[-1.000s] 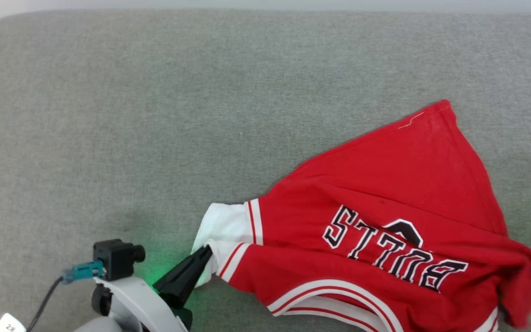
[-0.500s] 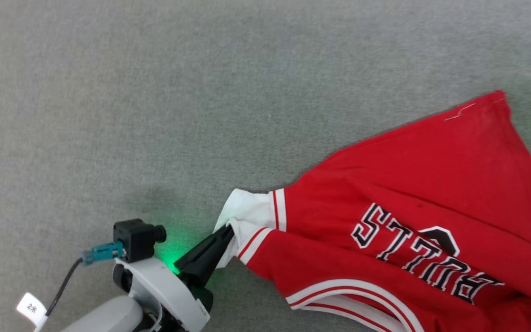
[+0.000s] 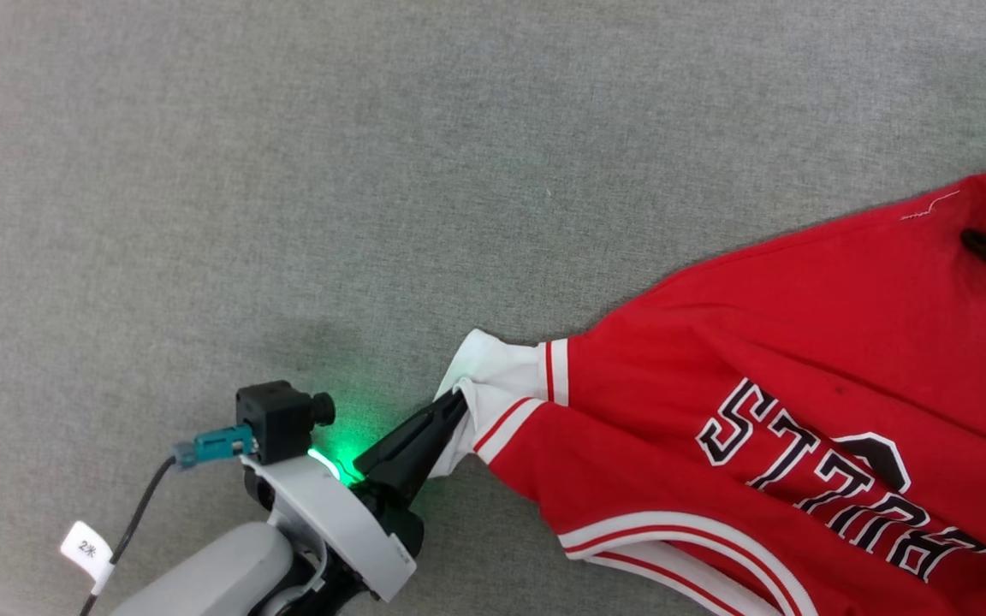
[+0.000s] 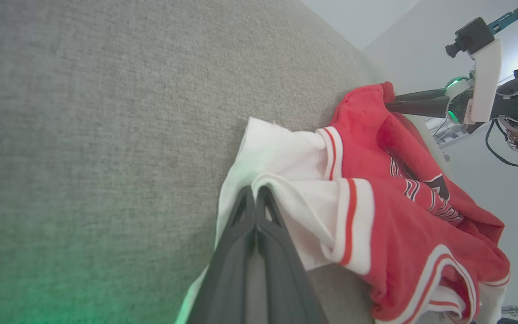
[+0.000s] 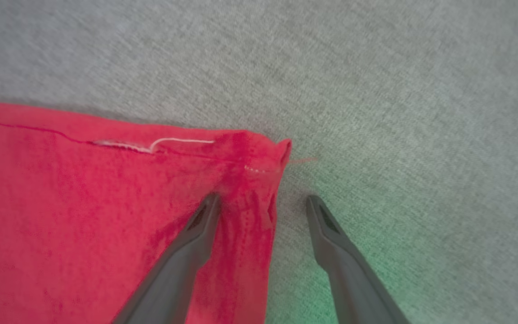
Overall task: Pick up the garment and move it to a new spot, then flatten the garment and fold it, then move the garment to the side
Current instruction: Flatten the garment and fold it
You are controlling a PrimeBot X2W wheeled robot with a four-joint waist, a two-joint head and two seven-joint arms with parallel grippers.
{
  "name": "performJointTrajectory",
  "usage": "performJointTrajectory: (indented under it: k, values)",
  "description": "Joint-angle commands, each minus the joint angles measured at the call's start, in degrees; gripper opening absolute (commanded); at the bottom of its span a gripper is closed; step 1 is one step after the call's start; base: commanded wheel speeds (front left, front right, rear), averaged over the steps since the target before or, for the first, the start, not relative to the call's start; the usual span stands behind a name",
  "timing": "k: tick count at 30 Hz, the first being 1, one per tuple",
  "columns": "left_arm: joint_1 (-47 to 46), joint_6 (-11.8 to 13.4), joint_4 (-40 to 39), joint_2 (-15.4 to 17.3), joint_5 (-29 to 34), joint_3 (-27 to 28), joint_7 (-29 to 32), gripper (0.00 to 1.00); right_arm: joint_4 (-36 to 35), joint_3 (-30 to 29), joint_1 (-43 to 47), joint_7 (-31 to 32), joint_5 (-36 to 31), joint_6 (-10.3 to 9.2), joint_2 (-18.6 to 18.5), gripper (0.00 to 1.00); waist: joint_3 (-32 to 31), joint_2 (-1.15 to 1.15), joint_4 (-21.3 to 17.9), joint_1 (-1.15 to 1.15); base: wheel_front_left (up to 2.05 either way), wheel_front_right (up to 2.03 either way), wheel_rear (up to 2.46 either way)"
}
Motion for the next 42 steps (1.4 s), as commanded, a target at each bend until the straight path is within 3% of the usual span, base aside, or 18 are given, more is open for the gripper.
performJointTrajectory:
  k: [1,2,11,19,25,27,33,38,42]
  values:
    - [1.08,0.06,2.08,-0.05,-0.23,-0.18,0.3,0.0,2.49,3.45,2.65,0.64,0.75,-0.03,1.68,0.3,-0.07,0.0,-0.05,0.0,0.0,0.0,0.0]
    - [1.26,0.0,2.3,-0.03,-0.37,0.1,0.29,0.0,2.79,3.73,2.23,-0.17,1.35,-0.02,1.77,0.0,-0.17,0.0,-0.17,0.0,0.0,0.0,0.0]
    - [-2.53,-1.75,-0.4,2.29,-0.56,4.1,0.13,0.0,6.04,-2.49,-4.5,-12.38,5.25,-0.04,3.98,0.0,-2.17,0.0,-1.89,0.0,0.0,0.0,0.0]
    - [-19.27,-2.4,-1.22,6.06,-4.0,11.37,6.12,0.0,14.55,-12.5,-16.05,-23.73,-0.62,-0.05,8.09,0.0,-1.58,0.0,-4.79,0.0,0.0,0.0,0.0]
    - [-38.7,-1.66,7.68,2.72,-10.22,17.91,13.84,0.0,23.8,-21.52,-31.55,-31.57,-9.02,-0.07,12.47,0.0,1.34,0.0,-7.3,0.0,0.0,0.0,0.0]
    - [-45.65,-1.07,12.25,1.77,-9.66,19.08,15.12,0.0,26.33,-23.15,-36.41,-33.77,-11.68,-0.07,13.95,0.0,2.56,0.0,-8.22,0.0,0.0,0.0,0.0]
    - [-63.06,-1.45,23.6,-1.71,-6.66,22.01,12.63,0.0,32.07,-26.28,-48.15,-41.47,-17.91,-0.09,17.42,0.0,4.84,0.0,-10.29,0.0,0.0,0.0,0.0]
    - [-69.14,-2.32,29.66,-4.04,-7.59,24.83,7.72,0.0,36.94,-28.5,-52.55,-46.61,-21.13,-0.14,18.95,0.0,4.99,0.0,-10.71,0.0,0.0,0.0,0.0]
    - [-65.68,-2.61,29.95,-4.88,-7.88,21.91,8.55,0.0,39.72,-25.32,-49.81,-46.81,-21.0,-0.13,19.74,0.0,4.87,0.0,-10.57,0.0,0.0,0.0,0.0]
